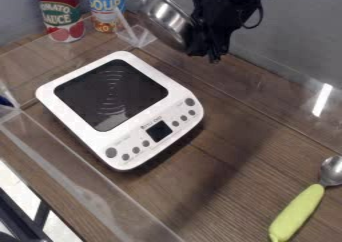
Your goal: Put silver pot on the white and black stove top
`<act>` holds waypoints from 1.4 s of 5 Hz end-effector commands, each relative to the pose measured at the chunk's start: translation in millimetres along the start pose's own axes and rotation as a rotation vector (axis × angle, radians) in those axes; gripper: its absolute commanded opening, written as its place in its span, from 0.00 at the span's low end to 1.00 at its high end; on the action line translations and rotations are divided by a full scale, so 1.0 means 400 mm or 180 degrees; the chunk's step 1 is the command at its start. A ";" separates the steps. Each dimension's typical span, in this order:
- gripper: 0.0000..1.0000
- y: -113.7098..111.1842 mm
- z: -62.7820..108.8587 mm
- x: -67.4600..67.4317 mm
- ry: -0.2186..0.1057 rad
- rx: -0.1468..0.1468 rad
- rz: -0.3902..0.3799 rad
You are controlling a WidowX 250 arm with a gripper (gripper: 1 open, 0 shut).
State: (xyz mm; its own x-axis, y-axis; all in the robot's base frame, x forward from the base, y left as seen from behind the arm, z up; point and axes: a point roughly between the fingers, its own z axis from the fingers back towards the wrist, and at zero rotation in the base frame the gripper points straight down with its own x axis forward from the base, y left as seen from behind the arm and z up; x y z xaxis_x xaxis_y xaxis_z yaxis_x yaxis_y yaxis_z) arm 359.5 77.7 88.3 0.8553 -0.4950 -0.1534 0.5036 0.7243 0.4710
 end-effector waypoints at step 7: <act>0.00 0.035 0.054 -0.128 0.0030 -0.0193 0.0372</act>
State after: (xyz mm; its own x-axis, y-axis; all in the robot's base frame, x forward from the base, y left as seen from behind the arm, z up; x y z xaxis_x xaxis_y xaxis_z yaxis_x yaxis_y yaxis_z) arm 319.6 98.6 94.4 0.8936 -0.4122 -0.1778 0.4485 0.8024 0.3936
